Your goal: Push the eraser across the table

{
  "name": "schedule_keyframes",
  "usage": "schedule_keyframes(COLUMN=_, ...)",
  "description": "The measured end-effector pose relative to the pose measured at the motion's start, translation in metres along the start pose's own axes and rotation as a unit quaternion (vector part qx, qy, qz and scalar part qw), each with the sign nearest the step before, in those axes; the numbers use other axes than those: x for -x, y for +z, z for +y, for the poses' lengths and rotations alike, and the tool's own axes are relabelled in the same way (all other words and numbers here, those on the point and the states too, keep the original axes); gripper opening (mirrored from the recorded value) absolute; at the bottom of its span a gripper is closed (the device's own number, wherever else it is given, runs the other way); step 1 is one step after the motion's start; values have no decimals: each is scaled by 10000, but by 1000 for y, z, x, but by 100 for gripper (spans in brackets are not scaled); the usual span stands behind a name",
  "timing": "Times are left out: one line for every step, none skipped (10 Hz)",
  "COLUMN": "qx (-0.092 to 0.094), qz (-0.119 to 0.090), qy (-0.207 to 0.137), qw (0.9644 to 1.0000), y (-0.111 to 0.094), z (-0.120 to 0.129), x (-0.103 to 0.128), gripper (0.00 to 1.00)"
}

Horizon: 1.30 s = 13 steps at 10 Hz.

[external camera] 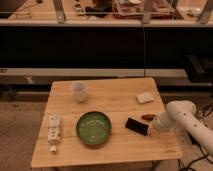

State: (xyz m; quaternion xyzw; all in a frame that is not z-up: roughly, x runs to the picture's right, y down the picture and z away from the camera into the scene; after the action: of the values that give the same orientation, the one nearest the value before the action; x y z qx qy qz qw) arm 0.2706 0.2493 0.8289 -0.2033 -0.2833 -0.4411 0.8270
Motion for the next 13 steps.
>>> schedule_keyframes(qx=-12, qz=-6, qy=-13, qw=10000, y=1, z=-1, x=0, gripper=0)
schedule_keyframes(qx=-40, qz=-29, qy=-31, qw=10000, y=2, z=-4, x=2, gripper=0)
schedule_keyframes(qx=-70, qz=-51, qy=-50, qw=9999, y=2, z=-6, x=3, gripper=0)
schedule_keyframes(qx=-85, qz=-63, qy=-61, qw=9999, y=3, z=-8, x=4, gripper=0)
schedule_keyframes(qx=-104, qz=-74, qy=-71, qw=9999, y=3, z=-10, x=5, gripper=0)
schedule_keyframes(qx=-150, qz=-95, qy=-86, qw=9998, y=4, z=-14, x=6, gripper=0)
schedule_keyframes(qx=-142, qz=-96, qy=-128, qw=9998, y=4, z=-18, x=6, gripper=0)
schedule_keyframes(qx=-139, qz=-98, qy=-153, qw=9997, y=5, z=-20, x=7, gripper=0)
schedule_keyframes(qx=-137, qz=-91, qy=-177, qw=9997, y=5, z=-22, x=6, gripper=0)
schedule_keyframes(qx=-141, qz=-85, qy=-198, qw=9997, y=5, z=-25, x=6, gripper=0)
schedule_keyframes(qx=-142, qz=-78, qy=-206, qw=9997, y=4, z=-27, x=5, gripper=0)
schedule_keyframes(qx=-148, qz=-73, qy=-217, qw=9996, y=4, z=-30, x=5, gripper=0)
schedule_keyframes(qx=-154, qz=-67, qy=-232, qw=9996, y=4, z=-33, x=5, gripper=0)
